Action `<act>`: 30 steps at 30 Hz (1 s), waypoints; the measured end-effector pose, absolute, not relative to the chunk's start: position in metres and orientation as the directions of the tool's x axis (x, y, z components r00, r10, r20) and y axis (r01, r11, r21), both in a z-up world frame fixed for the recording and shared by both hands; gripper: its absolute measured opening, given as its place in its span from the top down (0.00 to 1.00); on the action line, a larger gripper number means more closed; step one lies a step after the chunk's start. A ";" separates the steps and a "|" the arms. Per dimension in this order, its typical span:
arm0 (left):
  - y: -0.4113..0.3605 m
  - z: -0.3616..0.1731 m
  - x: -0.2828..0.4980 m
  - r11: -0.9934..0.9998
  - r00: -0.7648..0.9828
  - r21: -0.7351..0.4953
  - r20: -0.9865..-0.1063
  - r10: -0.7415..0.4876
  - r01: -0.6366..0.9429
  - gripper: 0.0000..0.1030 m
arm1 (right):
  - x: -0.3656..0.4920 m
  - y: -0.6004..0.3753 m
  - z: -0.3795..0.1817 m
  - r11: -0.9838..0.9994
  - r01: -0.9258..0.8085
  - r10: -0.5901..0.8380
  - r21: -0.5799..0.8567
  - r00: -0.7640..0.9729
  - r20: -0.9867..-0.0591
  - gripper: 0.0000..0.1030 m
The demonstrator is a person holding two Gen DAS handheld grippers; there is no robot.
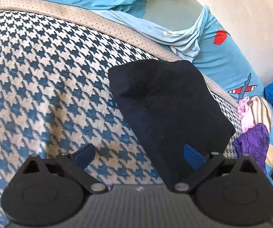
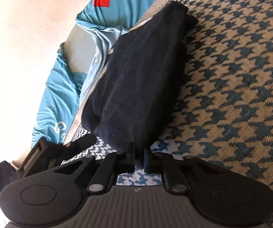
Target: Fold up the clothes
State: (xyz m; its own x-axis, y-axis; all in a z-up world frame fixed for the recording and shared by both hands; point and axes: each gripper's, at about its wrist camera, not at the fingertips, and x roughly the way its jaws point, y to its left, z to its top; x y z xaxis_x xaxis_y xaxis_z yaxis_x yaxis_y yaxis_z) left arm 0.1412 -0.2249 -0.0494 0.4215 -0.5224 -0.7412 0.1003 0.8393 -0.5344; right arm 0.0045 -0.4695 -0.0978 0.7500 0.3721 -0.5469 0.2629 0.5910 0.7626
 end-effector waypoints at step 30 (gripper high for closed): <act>-0.275 -0.057 0.153 0.761 0.391 -0.649 -0.696 -0.602 0.016 0.55 | 0.003 -0.481 -0.070 0.523 0.207 0.429 0.827 0.774 -0.465 0.91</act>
State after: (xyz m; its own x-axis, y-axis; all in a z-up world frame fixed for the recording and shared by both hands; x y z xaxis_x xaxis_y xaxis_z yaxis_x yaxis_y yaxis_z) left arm 0.1531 -0.2747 -0.0574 0.3911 -0.6021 -0.6961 0.0158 0.7606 -0.6490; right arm 0.0033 -0.4811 -0.0699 0.7743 0.4291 -0.4650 0.2071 0.5226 0.8270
